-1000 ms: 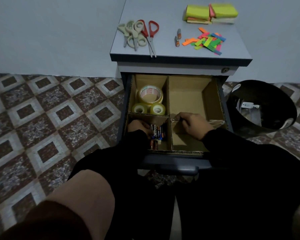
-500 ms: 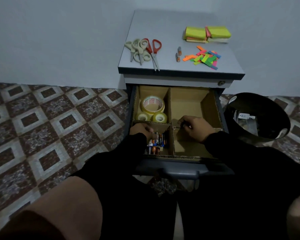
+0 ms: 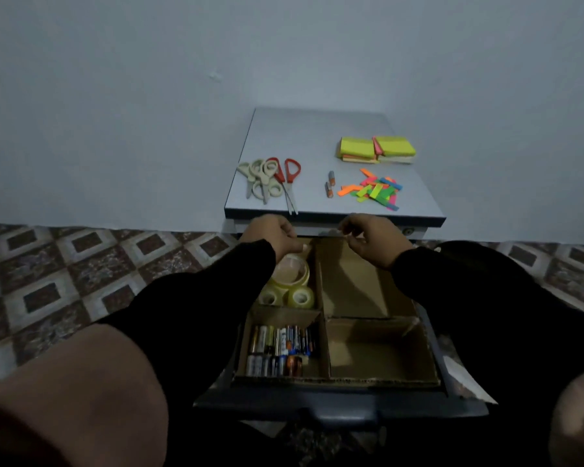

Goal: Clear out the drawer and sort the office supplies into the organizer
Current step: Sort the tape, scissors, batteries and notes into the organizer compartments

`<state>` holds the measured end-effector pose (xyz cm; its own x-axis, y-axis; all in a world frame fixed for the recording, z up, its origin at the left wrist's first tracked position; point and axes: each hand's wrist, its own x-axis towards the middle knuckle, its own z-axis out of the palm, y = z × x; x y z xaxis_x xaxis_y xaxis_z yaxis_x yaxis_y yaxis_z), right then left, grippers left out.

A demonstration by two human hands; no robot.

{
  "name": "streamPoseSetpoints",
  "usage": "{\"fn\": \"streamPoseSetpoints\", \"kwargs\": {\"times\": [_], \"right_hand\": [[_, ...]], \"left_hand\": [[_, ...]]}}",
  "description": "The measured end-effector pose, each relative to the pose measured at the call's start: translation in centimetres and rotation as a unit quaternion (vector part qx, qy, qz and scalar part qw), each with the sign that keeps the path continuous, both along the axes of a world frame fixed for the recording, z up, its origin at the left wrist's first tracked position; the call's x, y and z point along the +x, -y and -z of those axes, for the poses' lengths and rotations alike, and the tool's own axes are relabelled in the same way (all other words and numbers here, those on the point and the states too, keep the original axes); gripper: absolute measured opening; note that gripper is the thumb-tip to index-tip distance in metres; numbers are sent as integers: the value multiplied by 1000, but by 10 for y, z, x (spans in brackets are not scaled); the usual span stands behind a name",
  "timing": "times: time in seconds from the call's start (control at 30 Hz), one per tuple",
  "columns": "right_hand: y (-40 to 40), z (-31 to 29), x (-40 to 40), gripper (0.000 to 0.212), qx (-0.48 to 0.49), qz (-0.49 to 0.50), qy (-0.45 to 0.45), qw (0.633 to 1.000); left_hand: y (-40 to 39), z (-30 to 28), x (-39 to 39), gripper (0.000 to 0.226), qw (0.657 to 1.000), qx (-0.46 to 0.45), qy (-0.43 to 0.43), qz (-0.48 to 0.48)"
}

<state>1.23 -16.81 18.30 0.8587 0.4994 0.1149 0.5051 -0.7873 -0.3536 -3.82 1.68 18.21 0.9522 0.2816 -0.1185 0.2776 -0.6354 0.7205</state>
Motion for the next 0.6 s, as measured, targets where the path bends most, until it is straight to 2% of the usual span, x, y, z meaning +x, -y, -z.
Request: {"fn": "streamPoseSetpoints", "kwargs": {"times": [0.2, 0.4, 0.6], "right_hand": [[-14, -28, 51, 26, 11, -1, 37, 999], [-24, -29, 101, 28, 1, 14, 68, 998], [-33, -22, 143, 49, -58, 33, 43, 997]], "left_hand": [[2, -35, 47, 30, 990, 130, 49, 34], [9, -33, 98, 54, 974, 201, 64, 87], [11, -31, 139, 68, 939, 322, 3, 117]]}}
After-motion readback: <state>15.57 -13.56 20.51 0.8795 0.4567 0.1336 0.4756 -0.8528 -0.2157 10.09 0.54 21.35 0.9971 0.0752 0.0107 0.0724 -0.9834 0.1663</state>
